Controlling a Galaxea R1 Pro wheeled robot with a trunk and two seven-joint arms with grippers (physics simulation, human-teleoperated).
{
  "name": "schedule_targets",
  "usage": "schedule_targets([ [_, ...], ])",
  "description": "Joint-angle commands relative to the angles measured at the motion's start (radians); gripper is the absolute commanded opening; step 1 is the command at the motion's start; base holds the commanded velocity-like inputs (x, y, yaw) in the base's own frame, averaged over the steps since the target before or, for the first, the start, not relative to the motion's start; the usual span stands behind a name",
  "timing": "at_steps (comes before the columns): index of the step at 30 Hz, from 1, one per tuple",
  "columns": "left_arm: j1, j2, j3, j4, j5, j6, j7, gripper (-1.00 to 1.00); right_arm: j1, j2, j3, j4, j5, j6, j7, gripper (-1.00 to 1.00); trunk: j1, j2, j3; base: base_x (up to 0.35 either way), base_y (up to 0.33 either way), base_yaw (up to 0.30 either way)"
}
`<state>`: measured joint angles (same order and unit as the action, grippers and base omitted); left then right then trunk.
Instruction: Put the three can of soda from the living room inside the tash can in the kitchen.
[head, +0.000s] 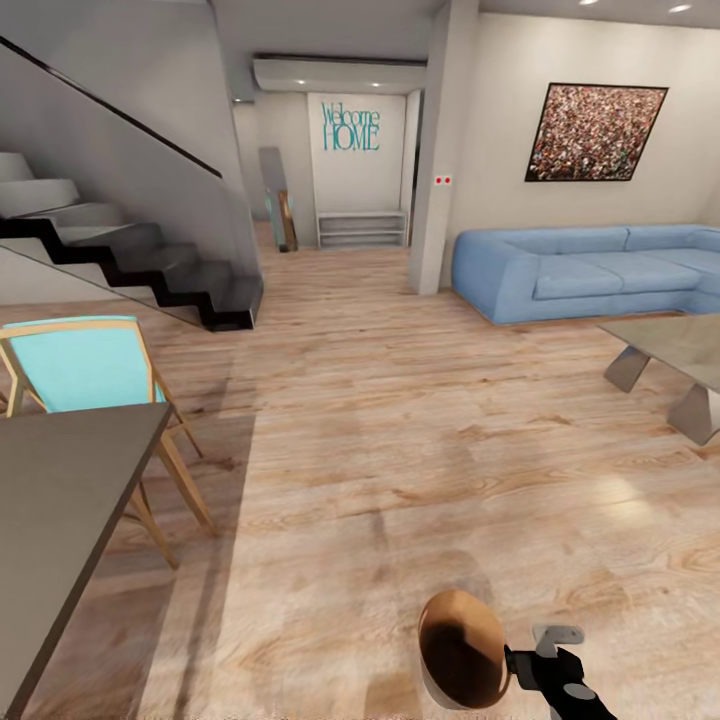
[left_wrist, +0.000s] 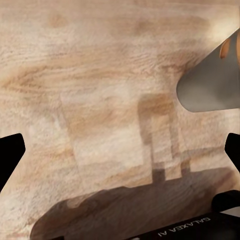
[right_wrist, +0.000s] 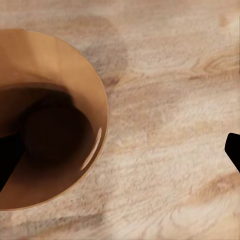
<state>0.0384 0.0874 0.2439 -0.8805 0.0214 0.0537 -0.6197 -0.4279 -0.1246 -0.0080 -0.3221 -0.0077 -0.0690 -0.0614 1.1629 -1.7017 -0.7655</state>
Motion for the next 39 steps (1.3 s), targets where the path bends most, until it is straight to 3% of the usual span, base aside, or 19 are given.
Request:
schedule_targets([
  [1, 0.0, 0.0, 0.0, 0.0, 0.0, 0.0, 0.0, 1.0, 0.0, 0.0, 0.0, 0.0, 0.0, 0.0, 0.0, 1.0, 0.004, -0.007, -0.005, 0.0, 0.0, 0.0],
  [11, 0.0, 0.0, 0.0, 0.0, 0.0, 0.0, 0.0, 1.0, 0.0, 0.0, 0.0, 0.0, 0.0, 0.0, 0.0, 1.0, 0.042, -0.077, -0.052, 0.0, 0.0, 0.0],
  [39, 0.0, 0.0, 0.0, 0.0, 0.0, 0.0, 0.0, 1.0, 0.0, 0.0, -0.001, 0.0, 0.0, 0.0, -0.001, 1.0, 0.042, -0.077, -0.071, 0.073, 0.0, 0.0],
])
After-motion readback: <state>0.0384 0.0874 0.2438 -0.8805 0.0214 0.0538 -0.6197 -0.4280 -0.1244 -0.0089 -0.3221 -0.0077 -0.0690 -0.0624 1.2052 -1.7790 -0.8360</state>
